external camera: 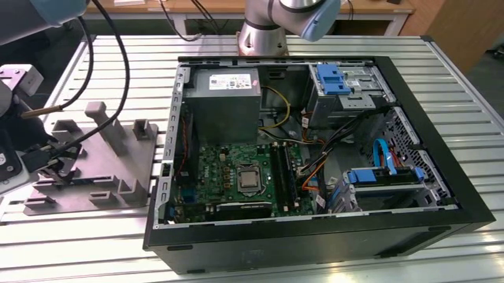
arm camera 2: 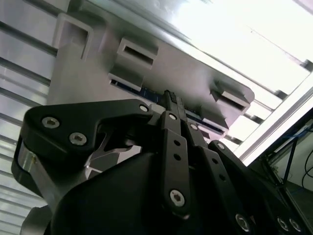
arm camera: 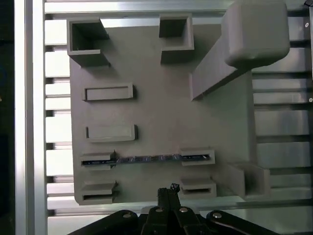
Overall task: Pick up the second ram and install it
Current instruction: 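Reach for the second ram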
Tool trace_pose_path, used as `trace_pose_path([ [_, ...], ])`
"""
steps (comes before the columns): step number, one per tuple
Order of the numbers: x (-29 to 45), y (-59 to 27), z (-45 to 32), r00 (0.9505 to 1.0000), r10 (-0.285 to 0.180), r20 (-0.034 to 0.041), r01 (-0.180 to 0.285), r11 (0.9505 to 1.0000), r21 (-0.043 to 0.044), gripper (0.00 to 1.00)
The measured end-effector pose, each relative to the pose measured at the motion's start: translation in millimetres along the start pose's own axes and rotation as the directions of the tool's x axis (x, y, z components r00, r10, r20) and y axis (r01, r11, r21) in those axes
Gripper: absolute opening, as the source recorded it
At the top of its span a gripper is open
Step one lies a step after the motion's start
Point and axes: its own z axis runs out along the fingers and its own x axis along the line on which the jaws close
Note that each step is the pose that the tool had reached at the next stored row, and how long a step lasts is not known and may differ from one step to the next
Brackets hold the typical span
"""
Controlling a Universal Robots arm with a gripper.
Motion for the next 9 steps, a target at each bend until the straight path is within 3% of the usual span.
trace_pose_path([
  [9,3.4,19.6,17.1,1.0,-0.004,0.0,0.004,1.0,0.0001,0.11],
])
